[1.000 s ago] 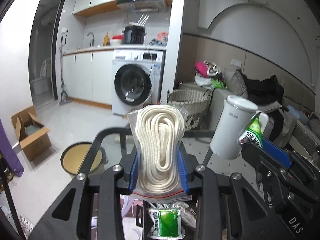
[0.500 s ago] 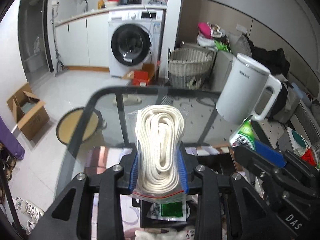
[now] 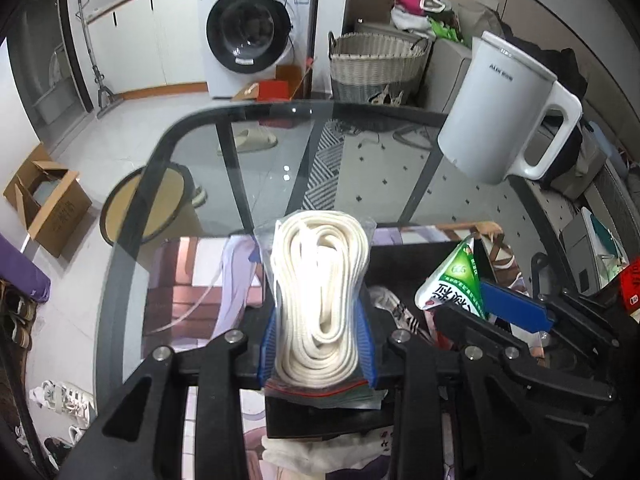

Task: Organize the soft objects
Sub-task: 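Lower the rope bag and sachet into the box and open both tools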

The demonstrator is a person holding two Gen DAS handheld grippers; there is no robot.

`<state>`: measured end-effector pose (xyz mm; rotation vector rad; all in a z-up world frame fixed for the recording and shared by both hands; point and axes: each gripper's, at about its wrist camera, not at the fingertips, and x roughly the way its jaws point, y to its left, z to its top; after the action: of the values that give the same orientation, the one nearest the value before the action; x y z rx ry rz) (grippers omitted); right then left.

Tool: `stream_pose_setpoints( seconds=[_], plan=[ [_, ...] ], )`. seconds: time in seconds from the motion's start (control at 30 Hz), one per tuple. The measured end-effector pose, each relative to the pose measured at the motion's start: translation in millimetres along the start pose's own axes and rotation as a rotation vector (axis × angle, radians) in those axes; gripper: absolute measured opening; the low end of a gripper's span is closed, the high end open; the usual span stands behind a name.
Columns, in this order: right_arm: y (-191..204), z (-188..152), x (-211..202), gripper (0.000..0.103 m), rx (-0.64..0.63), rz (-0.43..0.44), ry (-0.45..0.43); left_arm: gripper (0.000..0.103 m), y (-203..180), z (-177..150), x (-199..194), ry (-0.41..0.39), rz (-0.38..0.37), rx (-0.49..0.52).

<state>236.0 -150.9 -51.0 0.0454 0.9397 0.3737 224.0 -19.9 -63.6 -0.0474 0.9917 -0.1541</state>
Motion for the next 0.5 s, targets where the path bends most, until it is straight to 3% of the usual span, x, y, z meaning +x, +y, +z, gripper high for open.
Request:
stream_pose_setpoints(
  seconds=[0.23,0.5],
  plan=[
    [-5,-5,12,0.032,0.020,0.014,0.052,0.032,2,-2,9,0.052,0.001,-0.001],
    [-10,-8,21,0.032,0.040,0.024,0.087,0.034,2,-3,8,0.047,0.006,0.009]
  ],
)
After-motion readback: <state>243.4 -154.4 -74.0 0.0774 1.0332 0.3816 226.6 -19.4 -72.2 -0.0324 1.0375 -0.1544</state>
